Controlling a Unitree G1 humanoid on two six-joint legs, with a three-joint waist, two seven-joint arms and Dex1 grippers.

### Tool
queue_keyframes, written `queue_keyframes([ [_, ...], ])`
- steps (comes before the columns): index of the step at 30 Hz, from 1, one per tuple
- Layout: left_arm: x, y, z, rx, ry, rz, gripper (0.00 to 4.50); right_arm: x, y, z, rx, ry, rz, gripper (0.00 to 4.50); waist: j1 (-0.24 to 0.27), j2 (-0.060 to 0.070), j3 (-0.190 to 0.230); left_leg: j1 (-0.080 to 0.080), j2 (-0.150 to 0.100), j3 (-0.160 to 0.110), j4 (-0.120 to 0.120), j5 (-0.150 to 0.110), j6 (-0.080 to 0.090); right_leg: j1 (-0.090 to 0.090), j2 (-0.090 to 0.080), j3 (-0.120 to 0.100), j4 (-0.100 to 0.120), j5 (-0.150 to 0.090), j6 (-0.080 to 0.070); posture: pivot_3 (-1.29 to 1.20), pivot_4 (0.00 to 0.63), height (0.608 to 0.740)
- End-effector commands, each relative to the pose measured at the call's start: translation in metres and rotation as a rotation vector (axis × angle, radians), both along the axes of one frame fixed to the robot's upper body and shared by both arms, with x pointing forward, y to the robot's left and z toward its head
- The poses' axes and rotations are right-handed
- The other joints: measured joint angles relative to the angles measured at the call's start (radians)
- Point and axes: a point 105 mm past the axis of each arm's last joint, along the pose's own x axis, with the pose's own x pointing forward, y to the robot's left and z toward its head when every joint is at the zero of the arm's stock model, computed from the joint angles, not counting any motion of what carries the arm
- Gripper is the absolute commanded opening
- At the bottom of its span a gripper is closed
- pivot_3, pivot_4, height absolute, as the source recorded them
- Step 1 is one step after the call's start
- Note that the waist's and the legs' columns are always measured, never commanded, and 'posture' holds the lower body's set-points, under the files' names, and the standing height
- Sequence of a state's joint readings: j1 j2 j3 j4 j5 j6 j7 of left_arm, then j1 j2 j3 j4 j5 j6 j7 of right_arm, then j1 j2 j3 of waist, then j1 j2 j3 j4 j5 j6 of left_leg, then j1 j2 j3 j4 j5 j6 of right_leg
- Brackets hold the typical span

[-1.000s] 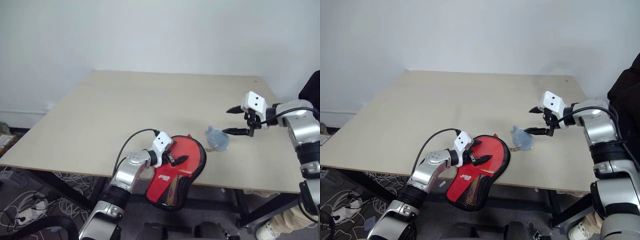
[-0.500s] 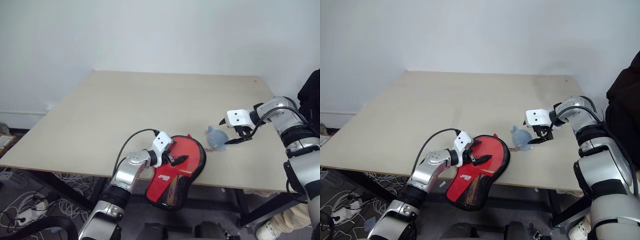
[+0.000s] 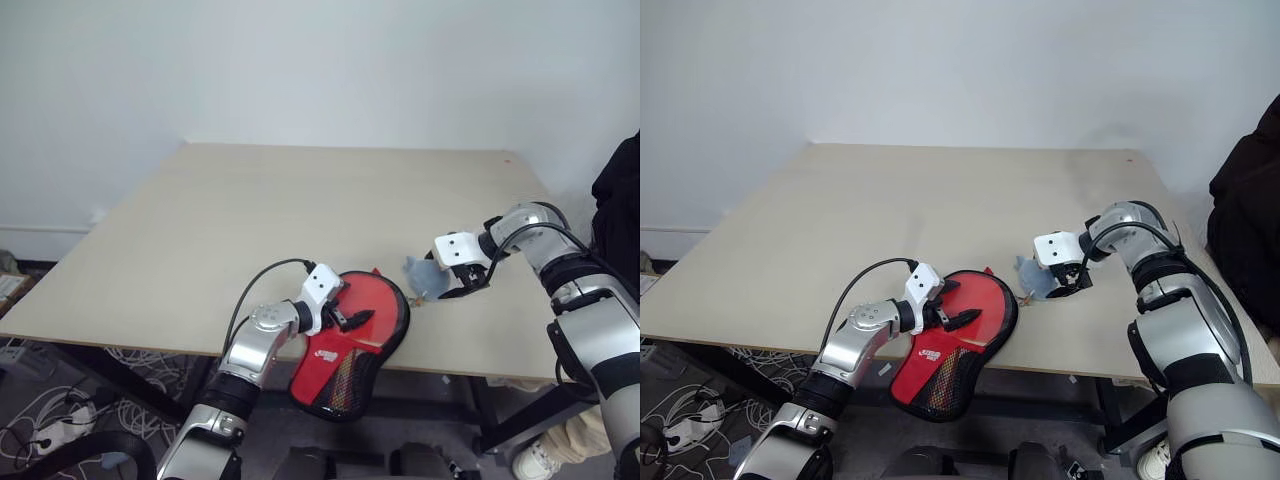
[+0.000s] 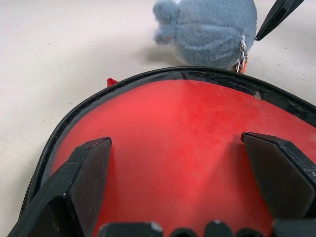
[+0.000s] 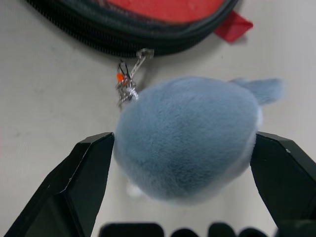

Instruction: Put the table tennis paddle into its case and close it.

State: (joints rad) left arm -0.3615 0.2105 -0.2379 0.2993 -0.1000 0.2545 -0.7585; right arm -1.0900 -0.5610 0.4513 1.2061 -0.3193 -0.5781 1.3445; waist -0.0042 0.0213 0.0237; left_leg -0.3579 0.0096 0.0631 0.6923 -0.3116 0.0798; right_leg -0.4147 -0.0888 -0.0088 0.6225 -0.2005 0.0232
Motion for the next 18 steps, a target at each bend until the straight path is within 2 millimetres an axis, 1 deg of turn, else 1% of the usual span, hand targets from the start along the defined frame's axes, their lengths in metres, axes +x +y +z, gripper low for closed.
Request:
queue_keyframes([
  [1,-0.017,0.016,-0.047,0.095,0.172,0.042,4.5,0.003,0.007,0.004,0.003,-0.041,0.031,4.49,0.0,0.0,0.0,0.0,0.0,0.0,0.0,0.0,0.0,0.0,0.0,0.0,0.0,0.0,0.0,0.0,0.0,0.74],
  [5,-0.017,0.015,-0.046,0.094,0.171,0.038,4.5,0.004,0.012,0.003,0.016,-0.056,0.035,4.49,0.0,0.001,0.0,0.0,0.0,0.0,-0.001,0.0,0.0,-0.002,0.0,0.0,0.0,0.0,0.0,0.0,0.0,0.74],
  [12,-0.016,0.016,-0.044,0.093,0.168,0.041,4.5,0.007,0.016,-0.001,0.002,-0.094,0.049,4.49,0.0,0.001,-0.001,-0.001,0.0,0.0,-0.001,0.0,0.0,-0.003,0.0,0.0,0.0,0.0,-0.001,0.0,0.0,0.74],
  [15,-0.016,0.016,-0.044,0.092,0.169,0.044,4.5,0.008,0.017,-0.002,-0.008,-0.11,0.056,3.97,0.0,0.001,-0.001,-0.001,0.0,0.0,-0.001,0.0,0.0,-0.003,0.0,0.0,0.0,0.0,-0.001,0.0,0.0,0.74],
  [18,-0.016,0.016,-0.044,0.09,0.169,0.047,4.5,0.008,0.017,-0.003,-0.013,-0.117,0.064,3.16,-0.001,0.001,-0.001,-0.001,0.0,0.0,-0.001,0.0,0.0,-0.003,0.0,0.0,0.0,0.001,-0.001,0.0,0.0,0.74],
])
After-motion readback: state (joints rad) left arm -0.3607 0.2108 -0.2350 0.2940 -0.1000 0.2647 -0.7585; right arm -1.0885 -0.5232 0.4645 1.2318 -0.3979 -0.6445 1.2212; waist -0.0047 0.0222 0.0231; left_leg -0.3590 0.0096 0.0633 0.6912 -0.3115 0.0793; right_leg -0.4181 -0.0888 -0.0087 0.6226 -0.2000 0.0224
